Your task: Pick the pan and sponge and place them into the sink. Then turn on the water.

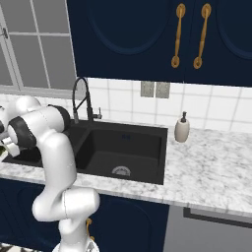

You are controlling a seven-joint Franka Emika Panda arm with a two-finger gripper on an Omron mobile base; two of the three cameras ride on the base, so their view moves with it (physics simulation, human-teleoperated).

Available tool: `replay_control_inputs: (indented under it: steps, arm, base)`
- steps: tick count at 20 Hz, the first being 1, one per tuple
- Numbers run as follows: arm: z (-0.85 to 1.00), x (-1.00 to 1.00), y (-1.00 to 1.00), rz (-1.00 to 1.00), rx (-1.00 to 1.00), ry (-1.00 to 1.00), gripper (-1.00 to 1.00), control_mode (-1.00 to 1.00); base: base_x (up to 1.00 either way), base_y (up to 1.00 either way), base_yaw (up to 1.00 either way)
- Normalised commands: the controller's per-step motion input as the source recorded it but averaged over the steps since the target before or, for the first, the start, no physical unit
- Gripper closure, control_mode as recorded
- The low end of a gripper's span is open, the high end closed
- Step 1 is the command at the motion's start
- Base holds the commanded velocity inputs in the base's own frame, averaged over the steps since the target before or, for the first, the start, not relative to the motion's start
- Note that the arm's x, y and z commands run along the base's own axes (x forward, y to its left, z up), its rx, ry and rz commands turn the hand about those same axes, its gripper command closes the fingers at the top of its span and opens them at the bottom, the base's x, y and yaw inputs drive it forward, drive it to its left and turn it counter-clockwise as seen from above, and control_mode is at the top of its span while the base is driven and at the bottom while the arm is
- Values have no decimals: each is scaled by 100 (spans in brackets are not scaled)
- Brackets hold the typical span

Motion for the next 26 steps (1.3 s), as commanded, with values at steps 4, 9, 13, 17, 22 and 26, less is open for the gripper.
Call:
replay_control_inputs:
  steps: [4, 9, 13, 17, 22, 26]
  arm:
    - [-25, 0, 0, 0, 0, 12, 100, -100]
    - [-22, 0, 0, 0, 0, 13, 100, -100]
    - [-16, 4, 0, -3, -1, 15, 100, -100]
    - [-22, 22, 0, -5, 0, 13, 100, -100]
    - [-23, 32, 0, -3, 0, 12, 100, -100]
    - [-32, 42, 0, 0, 0, 7, 100, -100]
  base:
    - [0, 0, 0]
    - [0, 0, 0]
    - [0, 0, 0]
    - [0, 0, 0]
    - [0, 0, 0]
    - [0, 0, 0]
